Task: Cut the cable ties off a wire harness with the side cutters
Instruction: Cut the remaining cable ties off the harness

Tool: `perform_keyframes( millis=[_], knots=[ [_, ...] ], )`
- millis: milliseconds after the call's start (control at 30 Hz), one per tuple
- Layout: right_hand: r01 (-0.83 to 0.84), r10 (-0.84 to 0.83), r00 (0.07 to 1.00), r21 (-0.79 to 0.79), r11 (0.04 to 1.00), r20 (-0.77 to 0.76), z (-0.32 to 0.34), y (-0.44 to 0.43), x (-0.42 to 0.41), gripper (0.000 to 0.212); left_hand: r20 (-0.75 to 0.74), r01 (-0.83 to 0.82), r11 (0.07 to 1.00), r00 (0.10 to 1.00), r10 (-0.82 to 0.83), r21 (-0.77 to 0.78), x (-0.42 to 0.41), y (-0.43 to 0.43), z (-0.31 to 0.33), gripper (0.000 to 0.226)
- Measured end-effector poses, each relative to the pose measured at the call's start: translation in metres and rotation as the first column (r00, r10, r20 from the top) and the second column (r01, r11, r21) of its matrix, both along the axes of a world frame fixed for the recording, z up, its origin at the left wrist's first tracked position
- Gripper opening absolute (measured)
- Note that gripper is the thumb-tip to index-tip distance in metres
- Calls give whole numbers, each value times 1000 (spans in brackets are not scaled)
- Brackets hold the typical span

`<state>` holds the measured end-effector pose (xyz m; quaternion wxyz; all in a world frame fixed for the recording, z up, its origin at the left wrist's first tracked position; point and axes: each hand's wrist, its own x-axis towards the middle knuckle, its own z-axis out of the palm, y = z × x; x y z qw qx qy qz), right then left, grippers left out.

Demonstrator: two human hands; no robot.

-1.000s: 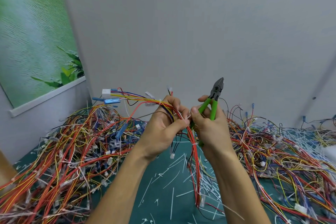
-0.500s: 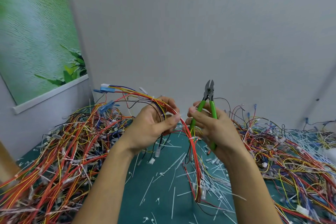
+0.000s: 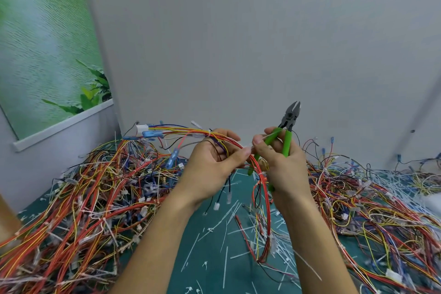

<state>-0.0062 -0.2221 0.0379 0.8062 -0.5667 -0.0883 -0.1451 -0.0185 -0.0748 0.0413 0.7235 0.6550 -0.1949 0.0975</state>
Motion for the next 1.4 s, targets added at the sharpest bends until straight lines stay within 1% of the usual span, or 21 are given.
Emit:
perform_keyframes(
  millis=[133,267,400,500,633,733,833,1033,1167,1267,1333,1400],
  knots=[
    [-6,6,1000,1,1000,-11,1,-2,-1,19,-6,-27,999,1000,27,-30,1,1,0,25],
    [-25,26,1000,16,1000,-9,1,-2,-1,21,-5,-45,999,999,45,-7,2,4,-1,28],
    [-41,41,999,53,998,1,2,-7,2,19,-9,-60,998,998,60,22,4,12,1,28],
    [-42,42,999,57,997,2,3,-11,3,20,-17,-40,998,999,40,39,5,14,0,27],
    [-28,28,1000,34,999,15,4,-16,4,21,12,-19,995,1000,18,101,7,11,-3,30],
    [-7,6,1000,26,1000,19,5,-20,3,22,66,-23,987,998,12,159,9,13,-5,34],
    [15,-15,1000,18,1000,17,6,-23,3,23,111,-40,972,994,14,230,9,16,-6,32],
    [15,-16,1000,20,1000,17,6,-26,2,24,94,57,975,992,-79,214,7,18,-4,32],
    [14,-15,1000,20,1000,10,6,-29,3,23,88,72,970,992,-95,233,5,21,-3,34],
    [15,-15,1000,28,999,1,5,-30,4,23,126,29,962,990,-66,272,3,21,-2,30],
    [13,-13,1000,38,999,-5,6,-30,4,22,194,-52,943,981,-14,328,2,20,0,20],
    [16,-15,1000,37,999,-11,6,-32,4,22,255,-126,914,967,26,386,1,21,1,17]
  ],
)
